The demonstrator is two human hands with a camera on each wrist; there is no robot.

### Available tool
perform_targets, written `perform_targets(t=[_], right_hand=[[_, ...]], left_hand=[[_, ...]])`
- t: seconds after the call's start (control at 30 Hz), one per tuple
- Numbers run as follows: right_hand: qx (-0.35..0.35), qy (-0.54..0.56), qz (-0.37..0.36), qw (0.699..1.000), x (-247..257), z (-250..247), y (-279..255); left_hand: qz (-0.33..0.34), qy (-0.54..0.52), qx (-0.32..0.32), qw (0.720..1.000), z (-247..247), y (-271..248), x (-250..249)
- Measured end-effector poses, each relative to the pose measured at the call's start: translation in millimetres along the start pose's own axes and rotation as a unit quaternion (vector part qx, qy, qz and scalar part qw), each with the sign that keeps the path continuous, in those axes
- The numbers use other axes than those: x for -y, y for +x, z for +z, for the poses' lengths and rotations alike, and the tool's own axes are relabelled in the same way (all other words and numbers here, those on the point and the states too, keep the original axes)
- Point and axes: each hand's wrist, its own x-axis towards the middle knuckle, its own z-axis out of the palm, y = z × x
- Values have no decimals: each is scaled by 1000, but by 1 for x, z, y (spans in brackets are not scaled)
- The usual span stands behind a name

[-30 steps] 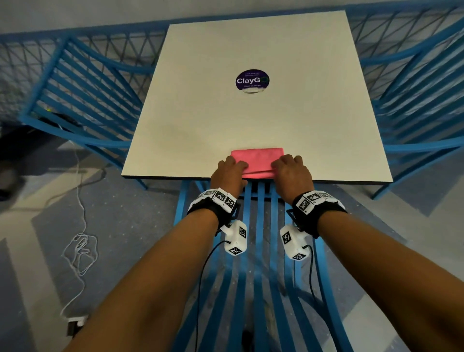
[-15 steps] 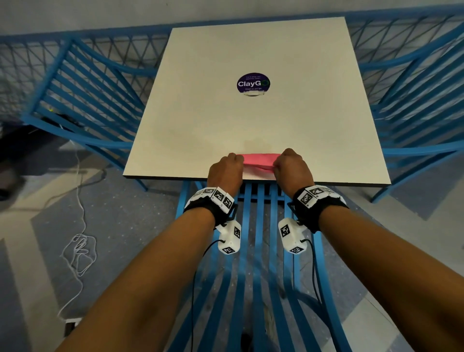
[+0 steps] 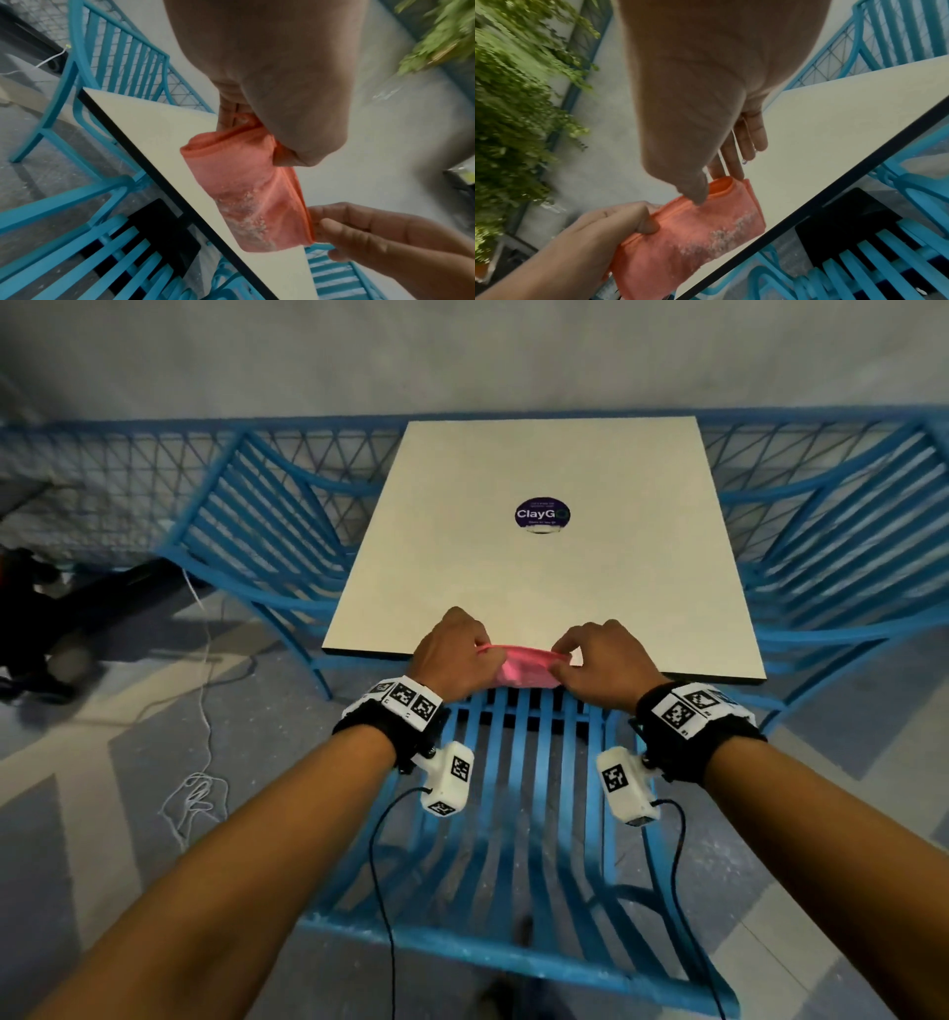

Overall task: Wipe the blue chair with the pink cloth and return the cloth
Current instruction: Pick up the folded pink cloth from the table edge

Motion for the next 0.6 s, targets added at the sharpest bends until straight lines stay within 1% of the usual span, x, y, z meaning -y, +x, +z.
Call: perform_targets(t=[0.07, 0.2, 0.27, 0.33, 0.4, 0.47, 0.53, 0.6], right_hand=[[25, 18, -32, 999, 16, -8, -20], [3, -43, -96, 994, 52, -13, -55], [16, -59, -125, 990, 70, -12, -66], [40, -62, -154, 985, 90, -8, -75], [66, -59, -182, 979, 111, -1, -86], [119, -32, -180, 976, 127, 5, -96], [159, -5, -167, 973, 140, 14, -104], [175, 4, -168, 970, 148, 23, -111]], left_hand=[[13, -21, -6, 1000, -19, -25, -1], [60, -62, -8, 996, -55, -81, -5], [88, -83, -8, 993, -67, -106, -5], [100, -115, -12, 988, -75, -132, -1], [101, -134, -26, 985, -79, -157, 7], [95, -140, -34, 985, -79, -177, 16], [72, -147, -27, 986, -77, -197, 29], [40, -159, -20, 986, -75, -215, 43]])
